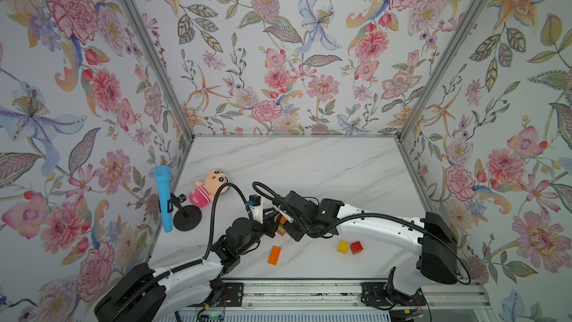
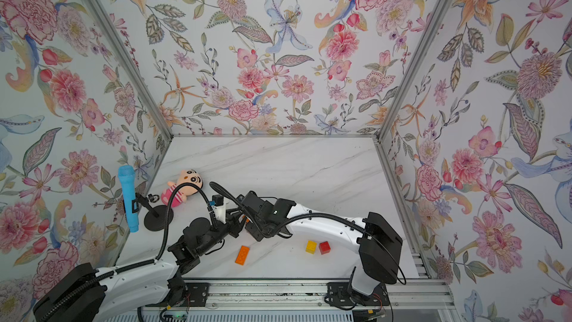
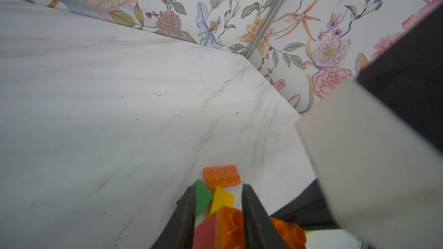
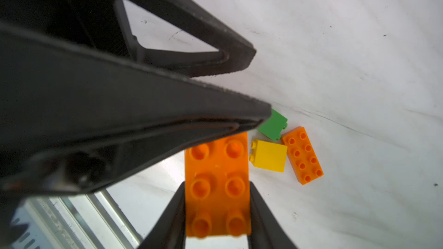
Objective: Assemble the letter p with lego
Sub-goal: Assemble the lego brick with the lego brick.
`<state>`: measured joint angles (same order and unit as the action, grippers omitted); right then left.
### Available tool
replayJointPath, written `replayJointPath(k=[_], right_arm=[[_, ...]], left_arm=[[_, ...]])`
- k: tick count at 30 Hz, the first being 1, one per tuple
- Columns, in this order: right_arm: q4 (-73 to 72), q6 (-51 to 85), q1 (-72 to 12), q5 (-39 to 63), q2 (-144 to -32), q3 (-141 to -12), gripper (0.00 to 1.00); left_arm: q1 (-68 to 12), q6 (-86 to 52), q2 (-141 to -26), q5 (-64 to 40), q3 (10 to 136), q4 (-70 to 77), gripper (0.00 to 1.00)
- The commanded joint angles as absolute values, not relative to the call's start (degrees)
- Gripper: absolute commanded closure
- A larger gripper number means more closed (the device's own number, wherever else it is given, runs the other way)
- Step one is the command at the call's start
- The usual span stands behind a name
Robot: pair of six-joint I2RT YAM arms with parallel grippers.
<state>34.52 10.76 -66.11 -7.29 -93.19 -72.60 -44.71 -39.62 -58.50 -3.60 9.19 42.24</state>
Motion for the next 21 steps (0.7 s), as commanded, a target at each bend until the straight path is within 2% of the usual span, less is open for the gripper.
replayJointPath(k=[1,4,10,21], right_arm=[[31.9,11.1,-65.7,-7.1,-91.6,-71.8,0.55],[31.4,11.1,-65.6,-7.0,-91.5,-71.7,0.54],[31.3,10.7,-65.5,-6.9,-91.9,-71.7,0.60],[31.2,10.8,-64.6,-5.0,-91.1,-72.9,0.63]], left_arm=[[-45.6,-37.2,-61.0,-2.3,6.6,27.9,0.66],[-45.6,-37.3,-60.6,-1.9,6.4,27.8,0.66],[-45.7,-37.5,-60.1,-1.7,6.3,28.1,0.66],[-45.6,-37.6,-60.4,-1.5,6.0,28.4,0.65]])
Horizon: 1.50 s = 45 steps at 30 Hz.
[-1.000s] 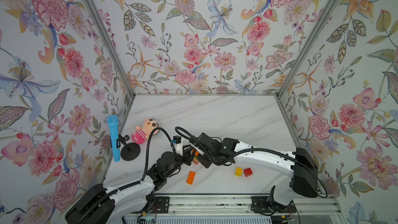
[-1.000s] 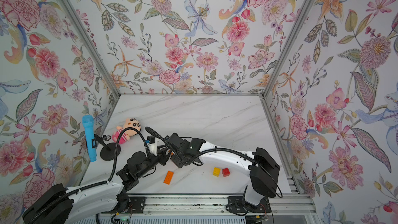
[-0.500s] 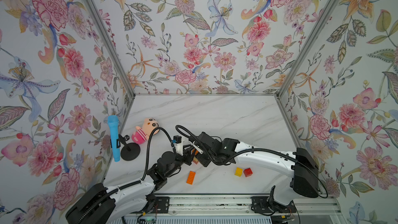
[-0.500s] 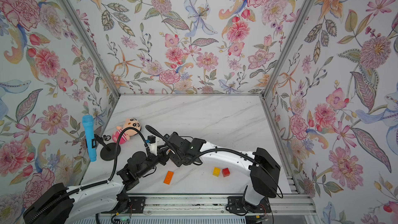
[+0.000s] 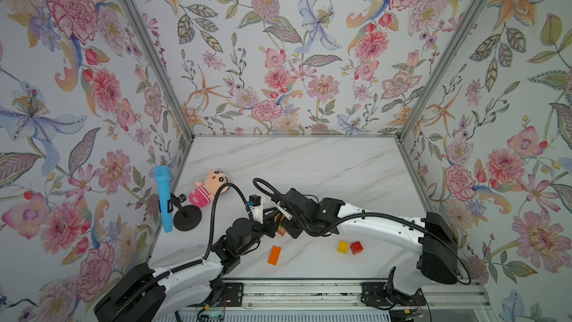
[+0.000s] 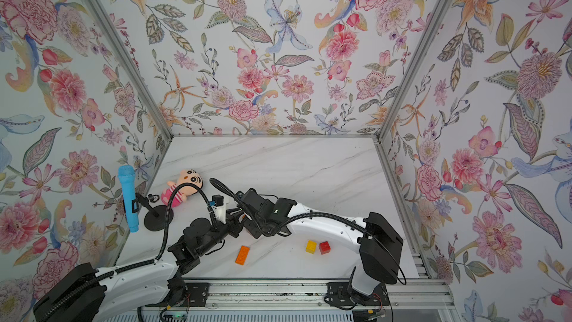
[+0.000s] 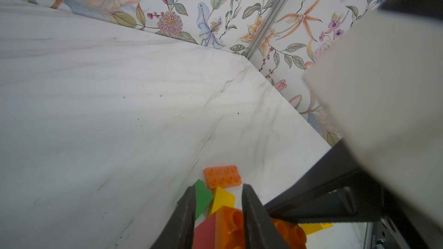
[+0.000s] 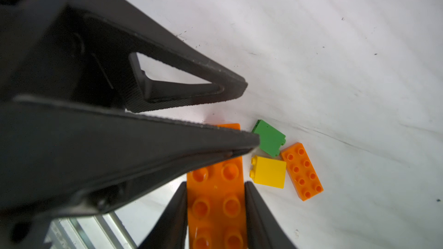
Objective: Assemble the letter p with lego
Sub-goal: Assemble the lego brick with the lego brick.
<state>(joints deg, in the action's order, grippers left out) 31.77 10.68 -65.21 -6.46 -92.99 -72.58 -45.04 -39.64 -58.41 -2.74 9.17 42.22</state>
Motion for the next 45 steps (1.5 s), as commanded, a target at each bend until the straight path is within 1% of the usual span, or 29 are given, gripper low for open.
replayJointPath(k=[1,6,11,16,20,22,24,27,30,36,41,45], right_arm=[[31.1,11.0,-64.3,-4.4,-91.1,-72.9,0.63],[31.2,10.7,-63.7,-3.1,-92.0,-72.7,0.64],[31.3,10.1,-64.6,-4.7,-92.3,-72.4,0.60],[31.5,9.4,-65.2,-5.5,-92.6,-72.5,0.61],[31.5,8.9,-65.5,-5.4,-92.7,-72.5,0.67],[31.4,8.8,-65.4,-5.4,-92.6,-72.5,0.69],[31.5,8.6,-65.4,-5.4,-92.5,-72.3,0.71],[31.5,8.5,-65.3,-5.4,-92.3,-72.1,0.71],[31.4,8.6,-65.1,-5.2,-92.4,-72.1,0.72],[31.1,8.8,-64.1,-4.0,-92.4,-71.9,0.73],[30.3,8.7,-62.9,-2.0,-92.4,-71.5,0.73],[30.1,8.4,-62.4,-1.4,-92.4,-71.5,0.73]], left_arm=[[-45.6,-37.6,-60.4,-1.5,5.9,28.5,0.65],[-45.6,-37.6,-60.3,-1.4,6.1,28.5,0.65],[-45.6,-37.7,-60.0,-1.3,6.1,28.6,0.65],[-45.6,-37.9,-59.4,-1.4,6.3,28.5,0.64],[-45.7,-38.7,-57.5,-1.4,6.6,28.5,0.60],[-45.6,-39.0,-56.2,-1.2,6.9,28.2,0.55],[-45.5,-39.4,-54.6,-0.9,7.2,28.0,0.48],[-45.3,-39.4,-52.1,-0.2,6.9,27.6,0.40],[-44.8,-38.9,-48.8,0.6,5.7,27.0,0.37],[-44.8,-33.8,-41.9,3.1,4.2,21.6,0.33],[-44.9,-30.5,-37.7,4.0,3.7,16.2,0.33],[-44.9,-31.2,-33.8,3.0,2.2,16.6,0.33]])
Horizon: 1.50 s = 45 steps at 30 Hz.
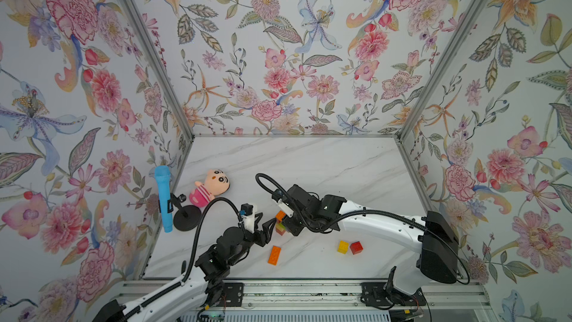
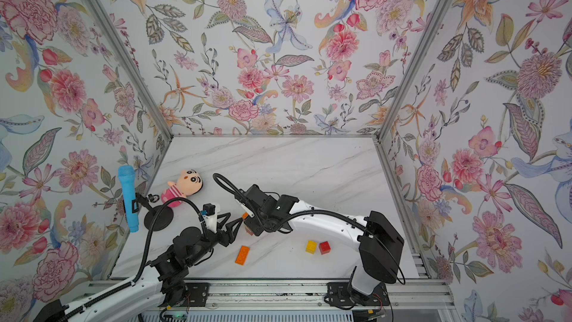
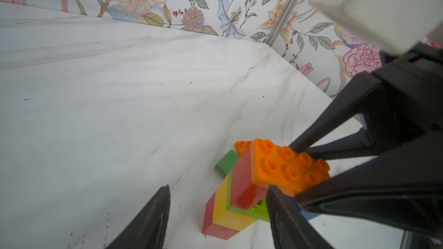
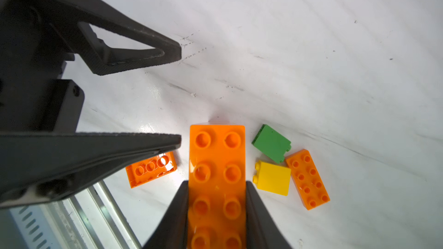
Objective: Assemble the letter p with lego
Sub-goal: Assemble the lego brick with the lego brick, then place the lego brick at the center of the board.
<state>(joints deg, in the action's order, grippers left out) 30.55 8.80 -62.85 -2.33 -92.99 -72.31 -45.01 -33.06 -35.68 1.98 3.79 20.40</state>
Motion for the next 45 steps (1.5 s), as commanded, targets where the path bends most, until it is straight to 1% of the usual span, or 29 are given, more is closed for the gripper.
replayJointPath(k=[1,3,6,11,14,19,26,30,34,37,45], right_arm=[[30.1,8.4,-62.3,-1.3,-92.4,-71.5,0.74],[30.1,8.2,-61.9,-0.8,-92.3,-71.3,0.74],[29.4,7.9,-60.2,1.6,-91.6,-70.5,0.74],[28.2,7.9,-57.2,6.8,-91.2,-69.6,0.75],[28.3,7.5,-56.4,7.7,-91.2,-69.4,0.75],[27.9,7.3,-55.4,9.4,-90.7,-68.4,0.75],[27.4,7.4,-54.7,11.4,-90.4,-67.9,0.76],[27.3,7.4,-54.2,12.4,-90.3,-67.8,0.76],[27.2,7.3,-53.8,13.6,-90.5,-67.9,0.76],[27.0,7.1,-53.5,14.2,-90.5,-67.8,0.76],[26.4,6.5,-53.1,16.6,-90.6,-67.2,0.76]], left_arm=[[-44.9,-31.2,-32.9,2.7,1.8,16.7,0.32],[-45.1,-30.8,-32.1,1.6,1.1,17.5,0.32],[-46.4,-30.2,-33.9,1.1,1.4,17.9,0.32],[-49.8,-27.2,-41.5,1.2,1.6,23.7,0.33],[-52.1,-25.1,-45.9,4.2,1.8,27.0,0.34],[-52.3,-22.6,-52.4,5.1,2.0,34.0,0.37],[-52.1,-17.6,-61.2,2.3,2.4,43.8,0.38],[-52.0,-16.3,-65.4,2.5,3.3,46.7,0.38],[-51.3,-15.4,-69.2,1.1,4.5,49.6,0.41],[-50.8,-15.0,-70.3,0.8,4.8,50.5,0.43],[-48.7,-14.6,-71.0,-2.4,3.6,53.6,0.46]])
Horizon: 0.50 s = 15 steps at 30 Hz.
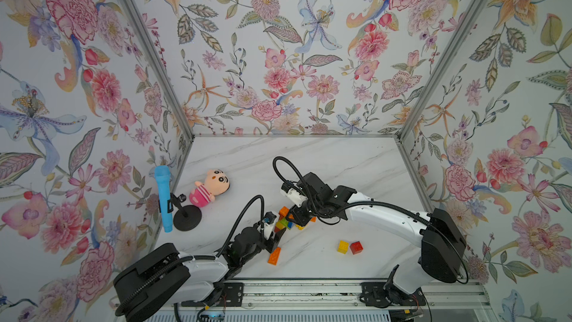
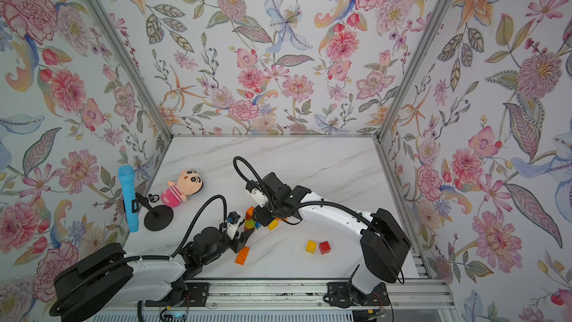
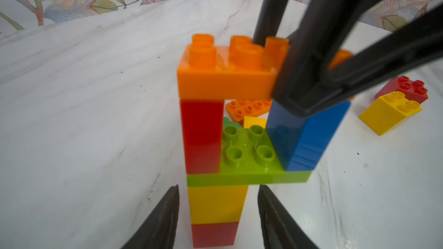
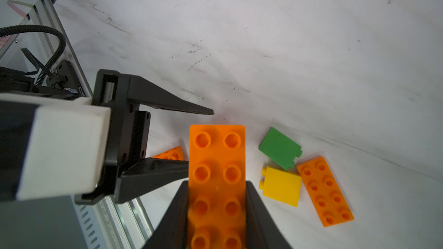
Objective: Assemble the letter p with lego
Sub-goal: Place the lego brick at the center of the board.
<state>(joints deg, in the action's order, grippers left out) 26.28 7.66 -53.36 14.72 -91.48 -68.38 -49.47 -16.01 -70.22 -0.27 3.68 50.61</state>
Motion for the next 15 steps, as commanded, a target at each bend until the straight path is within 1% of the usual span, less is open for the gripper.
replayJointPath(k=[1,10,13,15], right_arm=[[26.3,6.4,-53.0,16.7,-90.7,-67.2,0.76],[26.2,6.5,-52.4,17.2,-90.8,-67.0,0.76],[25.9,6.6,-52.1,18.2,-90.9,-66.7,0.76],[25.8,6.6,-52.0,18.4,-91.0,-66.6,0.76]], left_arm=[[-48.6,-14.5,-71.4,-2.9,3.6,53.9,0.47],[-48.3,-14.0,-74.1,-4.7,4.4,54.8,0.53],[-48.1,-13.9,-74.7,-5.4,5.0,54.5,0.61],[-48.0,-13.9,-75.4,-5.8,5.2,54.5,0.63]])
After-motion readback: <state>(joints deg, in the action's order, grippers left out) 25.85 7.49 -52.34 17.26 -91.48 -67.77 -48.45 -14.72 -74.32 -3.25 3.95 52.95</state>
